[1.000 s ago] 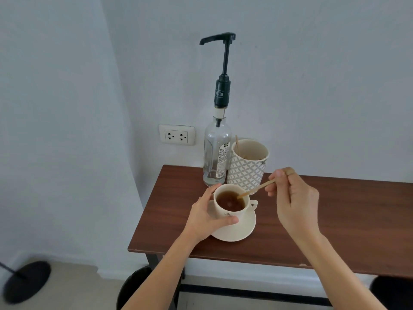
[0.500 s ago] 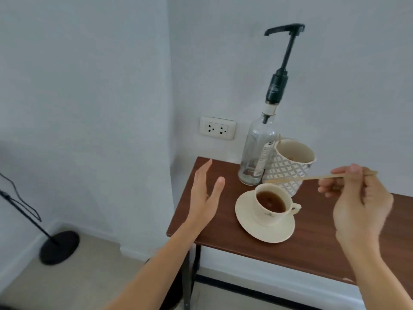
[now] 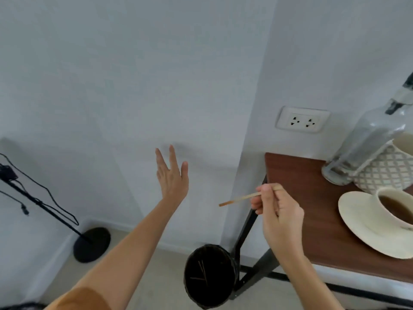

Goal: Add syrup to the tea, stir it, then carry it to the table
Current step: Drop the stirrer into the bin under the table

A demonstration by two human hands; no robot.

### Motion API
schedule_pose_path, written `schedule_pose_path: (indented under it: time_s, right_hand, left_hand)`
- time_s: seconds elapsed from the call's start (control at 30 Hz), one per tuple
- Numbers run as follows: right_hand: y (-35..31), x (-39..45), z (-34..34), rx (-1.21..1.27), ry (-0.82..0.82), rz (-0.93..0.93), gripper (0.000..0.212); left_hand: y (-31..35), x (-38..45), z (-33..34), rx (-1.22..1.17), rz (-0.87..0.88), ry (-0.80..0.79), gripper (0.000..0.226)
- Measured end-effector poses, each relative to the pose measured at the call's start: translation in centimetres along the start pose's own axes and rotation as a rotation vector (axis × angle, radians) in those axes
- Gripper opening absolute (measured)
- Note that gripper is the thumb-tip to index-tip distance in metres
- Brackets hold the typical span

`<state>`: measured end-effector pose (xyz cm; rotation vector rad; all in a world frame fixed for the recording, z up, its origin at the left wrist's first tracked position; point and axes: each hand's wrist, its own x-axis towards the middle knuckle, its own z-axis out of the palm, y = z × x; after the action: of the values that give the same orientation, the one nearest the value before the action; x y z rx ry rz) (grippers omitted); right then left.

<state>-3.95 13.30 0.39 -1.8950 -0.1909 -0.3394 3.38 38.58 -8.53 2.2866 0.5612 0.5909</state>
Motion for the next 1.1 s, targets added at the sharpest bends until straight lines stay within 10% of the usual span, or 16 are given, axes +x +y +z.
schedule_pose_path:
  time_s: [0.43, 0.8, 1.1]
  right_hand:
    - [13.7, -4.0, 11.7, -0.38, -0.335, 0.327, 0.03]
    - [6.0, -1.6, 7.6, -0.316, -0.068, 0.076, 0.013]
    - [0.1, 0.7, -6.8, -0.246, 0.283, -0.183, 0.016]
  left_hand:
    - [-3.2, 1.5, 3.3, 0.082, 0.024, -0.001, 0.065]
    - [-0.6, 0.4, 1.5, 0.003, 0.008, -0.049, 0.064]
    - [13.6, -7.2, 2.1, -0.32, 0.26, -0.297, 0.061]
